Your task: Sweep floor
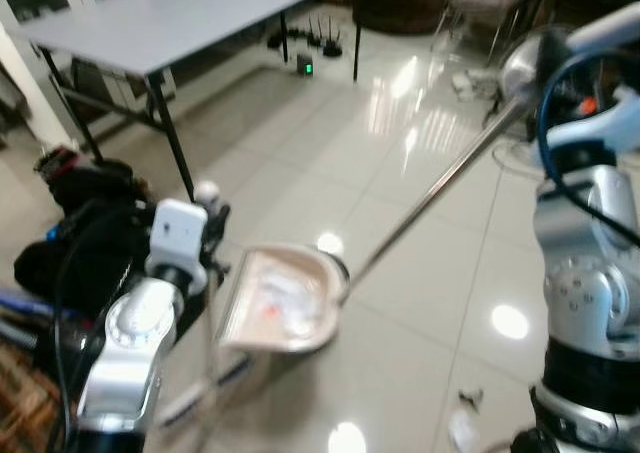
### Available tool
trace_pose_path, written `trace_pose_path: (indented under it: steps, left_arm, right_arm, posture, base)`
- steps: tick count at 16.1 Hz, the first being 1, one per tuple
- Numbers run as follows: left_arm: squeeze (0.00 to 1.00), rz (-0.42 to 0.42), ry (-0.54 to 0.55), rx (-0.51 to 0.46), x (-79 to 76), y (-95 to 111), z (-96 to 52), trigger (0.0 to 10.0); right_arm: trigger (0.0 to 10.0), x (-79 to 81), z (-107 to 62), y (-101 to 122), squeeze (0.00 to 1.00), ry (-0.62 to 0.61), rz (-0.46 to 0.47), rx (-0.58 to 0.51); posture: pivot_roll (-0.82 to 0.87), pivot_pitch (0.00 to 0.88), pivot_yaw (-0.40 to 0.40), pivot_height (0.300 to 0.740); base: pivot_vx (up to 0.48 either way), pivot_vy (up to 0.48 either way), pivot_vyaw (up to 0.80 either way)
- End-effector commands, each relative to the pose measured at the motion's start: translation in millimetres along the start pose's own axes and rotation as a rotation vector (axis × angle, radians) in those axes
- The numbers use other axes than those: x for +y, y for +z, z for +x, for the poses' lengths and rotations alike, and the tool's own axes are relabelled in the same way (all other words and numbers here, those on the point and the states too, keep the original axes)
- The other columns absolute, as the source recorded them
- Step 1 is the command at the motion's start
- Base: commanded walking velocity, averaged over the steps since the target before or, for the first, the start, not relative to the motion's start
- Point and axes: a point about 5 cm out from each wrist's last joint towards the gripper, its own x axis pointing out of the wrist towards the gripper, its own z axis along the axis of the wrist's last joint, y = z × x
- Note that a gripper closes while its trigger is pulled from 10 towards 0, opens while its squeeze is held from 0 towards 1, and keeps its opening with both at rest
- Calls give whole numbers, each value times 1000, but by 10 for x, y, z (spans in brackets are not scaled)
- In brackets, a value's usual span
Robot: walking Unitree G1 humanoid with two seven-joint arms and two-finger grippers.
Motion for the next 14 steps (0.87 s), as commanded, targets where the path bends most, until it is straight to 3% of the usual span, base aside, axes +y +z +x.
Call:
trace_pose_path:
  steps: [1, 14]
  left_arm:
    - [0, 2, -21, -44, -59, 90, 45, 10000]
    - [0, 4, -46, -42, -121, 62, 49, 10000]
  right_arm:
    - [10000, -62, 9, 135, 0, -18, -16, -61]
    - [10000, -96, -3, 73, 0, -17, -82, -58]
  posture:
    - [40, 0, 33, 740]
    - [38, 0, 34, 740]
  base:
    - [405, 0, 0]
    - [370, 0, 0]
